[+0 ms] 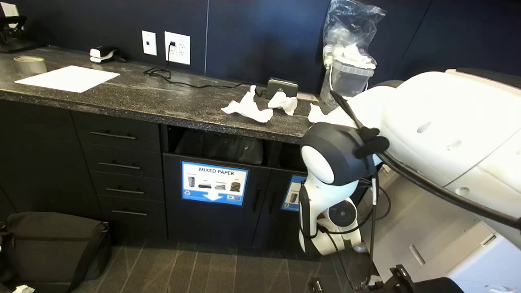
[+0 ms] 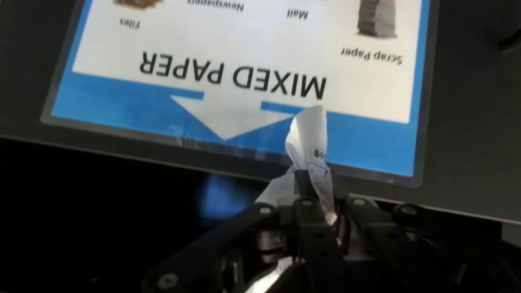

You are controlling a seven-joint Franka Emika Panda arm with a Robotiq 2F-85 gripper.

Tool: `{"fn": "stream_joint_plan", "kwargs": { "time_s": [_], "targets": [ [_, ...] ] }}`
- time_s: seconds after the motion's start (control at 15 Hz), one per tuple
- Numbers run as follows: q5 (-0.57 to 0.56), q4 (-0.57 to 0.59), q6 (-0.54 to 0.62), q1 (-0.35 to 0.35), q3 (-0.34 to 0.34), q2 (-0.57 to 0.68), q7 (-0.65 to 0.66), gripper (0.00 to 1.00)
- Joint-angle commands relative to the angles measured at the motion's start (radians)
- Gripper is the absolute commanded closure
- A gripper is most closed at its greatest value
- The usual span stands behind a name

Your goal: Put the tissues inside the rubbish bin.

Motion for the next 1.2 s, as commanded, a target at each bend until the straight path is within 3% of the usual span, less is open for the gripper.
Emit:
{"fn": "stream_joint_plan", "kwargs": {
  "time_s": [0.0,0.07,0.13,0.33,0.6,0.67,1.0,1.13],
  "targets": [
    [-0.1,0.057,0.07,-0.046,-0.07,0.02,0.023,0.95],
    [-0.113,0.109,0.007,0.004,-0.149,0.056,0.093,0.96],
    [-0.151,0.104,0.059,-0.072,-0.106,0.034,0.04,0.95],
    [-0.233,0.19,0.029,-0.102,-0.16,0.057,0.093,0.95],
    [-0.361,0.295,0.037,-0.214,-0.148,0.066,0.114,0.95],
    [-0.418,0.328,0.042,-0.363,0.009,-0.017,-0.058,0.95],
    [-0.668,0.558,-0.038,-0.625,0.228,0.023,-0.11,0.95],
    [-0.76,0.623,-0.083,-0.694,0.293,0.04,-0.094,0.95]
  ]
}}
